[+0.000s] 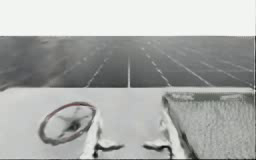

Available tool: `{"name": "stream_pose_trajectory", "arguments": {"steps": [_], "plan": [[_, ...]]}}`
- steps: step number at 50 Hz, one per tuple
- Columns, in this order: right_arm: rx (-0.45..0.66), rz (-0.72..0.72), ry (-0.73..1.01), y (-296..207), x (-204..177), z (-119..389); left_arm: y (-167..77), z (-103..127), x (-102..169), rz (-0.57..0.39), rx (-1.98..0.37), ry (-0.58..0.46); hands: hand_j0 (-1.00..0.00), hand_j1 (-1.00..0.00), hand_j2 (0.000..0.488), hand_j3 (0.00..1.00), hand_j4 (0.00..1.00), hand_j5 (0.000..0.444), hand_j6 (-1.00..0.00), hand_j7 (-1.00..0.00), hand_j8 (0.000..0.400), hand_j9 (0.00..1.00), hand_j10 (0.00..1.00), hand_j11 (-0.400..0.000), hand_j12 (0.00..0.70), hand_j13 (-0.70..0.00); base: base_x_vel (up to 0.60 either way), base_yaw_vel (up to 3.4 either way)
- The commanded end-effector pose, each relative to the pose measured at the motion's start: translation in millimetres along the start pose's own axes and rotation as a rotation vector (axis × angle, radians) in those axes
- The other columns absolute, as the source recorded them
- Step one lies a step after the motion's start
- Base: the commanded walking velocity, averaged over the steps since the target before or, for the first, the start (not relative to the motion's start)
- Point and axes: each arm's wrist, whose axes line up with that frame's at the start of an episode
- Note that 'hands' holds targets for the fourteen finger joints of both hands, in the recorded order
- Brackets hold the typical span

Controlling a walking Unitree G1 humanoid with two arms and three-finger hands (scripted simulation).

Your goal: Pick up and drop off the object

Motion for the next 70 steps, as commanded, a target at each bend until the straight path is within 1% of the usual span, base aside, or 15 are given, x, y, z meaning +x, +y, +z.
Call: {"name": "stream_pose_trajectory", "arguments": {"steps": [1,6,15,24,27,30,31,32,34,41,46,54,60,61,70], "plan": [[-0.152,-0.218,-0.247,16,44,-42,-37,4,58,0.196,-0.055,-0.142,0.00,0.00,0.000,0.00,0.00,0.000,0.00,0.00,0.000,0.00,0.00,0.000,0.000,0.000,0.00,0.00],[-0.164,-0.215,-0.235,17,11,-46,-16,24,74,0.221,0.035,-0.053,0.00,0.00,0.000,0.00,0.00,0.000,0.00,0.00,0.000,0.00,0.00,0.000,0.000,0.000,0.00,0.00],[-0.137,-0.226,-0.224,28,18,-50,13,75,88,0.169,1.116,-0.058,0.00,0.00,0.000,0.00,0.00,0.000,0.00,0.00,0.000,0.00,0.00,0.000,0.000,0.000,0.00,0.00],[-0.102,-0.221,-0.235,30,19,-46,57,21,97,0.015,1.322,0.233,0.00,0.00,0.000,0.00,0.00,0.000,0.00,0.00,0.000,0.00,0.00,0.000,0.000,0.000,0.00,0.00],[-0.102,-0.221,-0.241,30,13,-39,58,7,96,0.033,1.302,0.231,0.00,0.00,0.000,0.00,0.00,0.000,0.00,0.00,0.000,0.00,0.00,0.000,0.000,0.000,0.00,0.00],[-0.110,-0.218,-0.232,28,17,-34,68,-1,109,0.061,1.272,0.238,0.00,-0.28,0.142,0.00,0.00,0.000,0.00,-0.28,0.113,0.00,0.00,0.000,0.198,0.000,0.00,0.00],[-0.105,-0.202,-0.242,26,11,-44,74,-16,104,0.083,1.215,0.232,-0.08,-1.00,0.461,0.00,0.00,0.000,-0.08,-1.00,0.400,0.00,0.00,0.000,0.700,0.000,0.00,0.00],[-0.111,-0.208,-0.235,28,12,-37,67,-7,102,0.022,1.144,0.287,-1.00,-1.00,0.000,0.00,0.00,0.000,-1.00,-1.00,0.400,0.00,0.00,0.000,0.700,0.000,0.00,0.00],[-0.109,-0.212,-0.226,23,7,-41,63,-17,97,0.037,1.158,0.255,-1.00,-1.00,0.000,0.00,0.00,0.000,-1.00,-1.00,0.400,0.00,0.00,0.000,0.700,0.000,0.00,0.00],[-0.098,-0.178,-0.251,26,5,-34,65,23,74,0.055,1.153,0.112,-1.00,-1.00,0.000,0.00,0.00,0.000,-1.00,-1.00,0.400,0.00,0.00,0.000,0.700,0.000,0.00,0.00],[-0.104,-0.181,-0.237,28,9,-32,52,70,63,-0.066,0.634,0.006,-1.00,-1.00,0.000,0.00,0.00,0.000,-1.00,-1.00,0.400,0.00,0.00,0.000,0.700,0.000,0.00,0.00],[-0.173,-0.095,-0.275,45,28,-51,-24,136,63,-0.404,-0.040,0.140,-1.00,-1.00,0.000,0.00,0.00,0.000,-1.00,-1.00,0.400,0.00,0.00,0.000,0.700,0.000,0.00,0.00],[-0.171,-0.002,-0.313,79,40,-50,-70,197,56,-0.368,0.078,0.348,-1.00,-1.00,0.000,0.00,0.00,0.000,-1.00,-1.00,0.400,0.00,0.00,0.000,0.700,0.000,0.00,0.00],[0.762,-0.307,-0.144,219,22,-99,38,95,13,-0.305,-0.896,-0.042,-1.00,-1.00,0.000,0.00,0.00,0.000,-1.00,-1.00,0.400,0.00,0.00,0.000,0.700,0.000,0.00,0.00],[0.048,-0.312,-0.643,216,87,-70,10,108,6,-0.358,-0.919,-0.013,-1.00,-1.00,0.000,0.00,0.00,0.000,-1.00,-1.00,0.400,0.00,0.00,0.000,0.700,0.000,0.00,0.00]]}}
